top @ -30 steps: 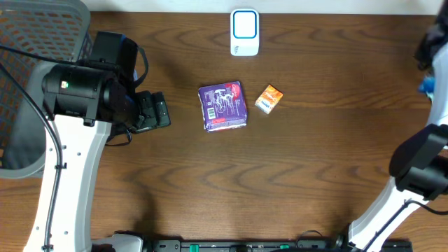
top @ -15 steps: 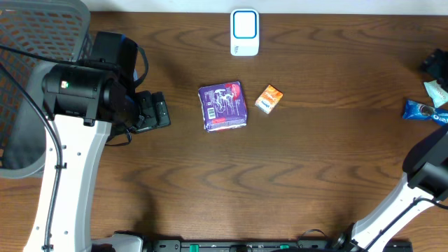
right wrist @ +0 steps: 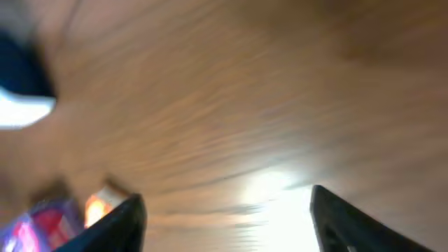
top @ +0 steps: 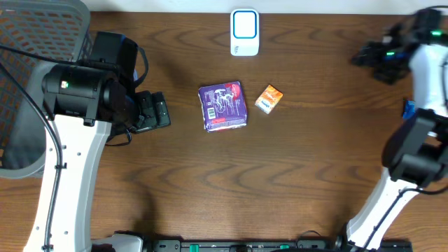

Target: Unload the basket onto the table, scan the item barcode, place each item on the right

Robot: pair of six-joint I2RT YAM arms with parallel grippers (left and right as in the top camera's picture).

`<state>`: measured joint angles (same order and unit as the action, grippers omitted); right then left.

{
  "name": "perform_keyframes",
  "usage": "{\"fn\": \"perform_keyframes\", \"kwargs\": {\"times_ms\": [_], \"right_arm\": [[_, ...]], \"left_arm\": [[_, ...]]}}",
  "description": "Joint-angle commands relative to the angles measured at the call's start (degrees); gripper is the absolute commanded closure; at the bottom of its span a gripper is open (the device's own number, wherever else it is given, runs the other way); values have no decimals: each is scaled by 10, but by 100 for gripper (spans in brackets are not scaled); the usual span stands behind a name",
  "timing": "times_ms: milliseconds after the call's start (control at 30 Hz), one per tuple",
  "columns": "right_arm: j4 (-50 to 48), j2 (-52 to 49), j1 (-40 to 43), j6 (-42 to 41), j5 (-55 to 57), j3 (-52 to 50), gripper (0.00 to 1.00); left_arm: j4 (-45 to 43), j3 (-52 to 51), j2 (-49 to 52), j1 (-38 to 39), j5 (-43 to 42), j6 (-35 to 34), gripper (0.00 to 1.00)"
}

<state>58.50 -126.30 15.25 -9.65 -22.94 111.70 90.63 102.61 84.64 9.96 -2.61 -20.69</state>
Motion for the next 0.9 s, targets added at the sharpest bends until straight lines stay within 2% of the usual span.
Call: {"fn": "perform_keyframes", "kwargs": {"times_ms": [0,33,100,133,167,200,300,333,400,567,867], "right_arm": [[-15,-4,-65,35,-89,-47,41],[-22,-4,-87,28,-93,-62,51],[-26,-4,-115,3,-88,-76,57],[-33,-4,-130,-12,-83,-85,57],[-41,-4,-144,-28,-81,-92,51],[-51,-4,-157,-39,-78,-96,41],[-86,-4,-187,-42,-54,-101,35],[-98,-4,-194,-40,-43,-101,35],[-122,-4,-207,-40,-19,-101,43],[-156,-4,-242,-40,90,-102,43],[-136,-4,-296,-40,102,-143,47]], "left_arm": [[2,0,3,-1,7,7,2],[2,0,3,-1,7,7,2],[2,0,3,-1,7,7,2],[2,0,3,-1,7,7,2],[2,0,3,-1,7,7,2],[2,0,3,-1,7,7,2],[2,0,3,-1,7,7,2],[2,0,3,-1,7,7,2],[2,0,3,-1,7,7,2],[2,0,3,-1,7,7,2],[2,0,3,-1,7,7,2]]}}
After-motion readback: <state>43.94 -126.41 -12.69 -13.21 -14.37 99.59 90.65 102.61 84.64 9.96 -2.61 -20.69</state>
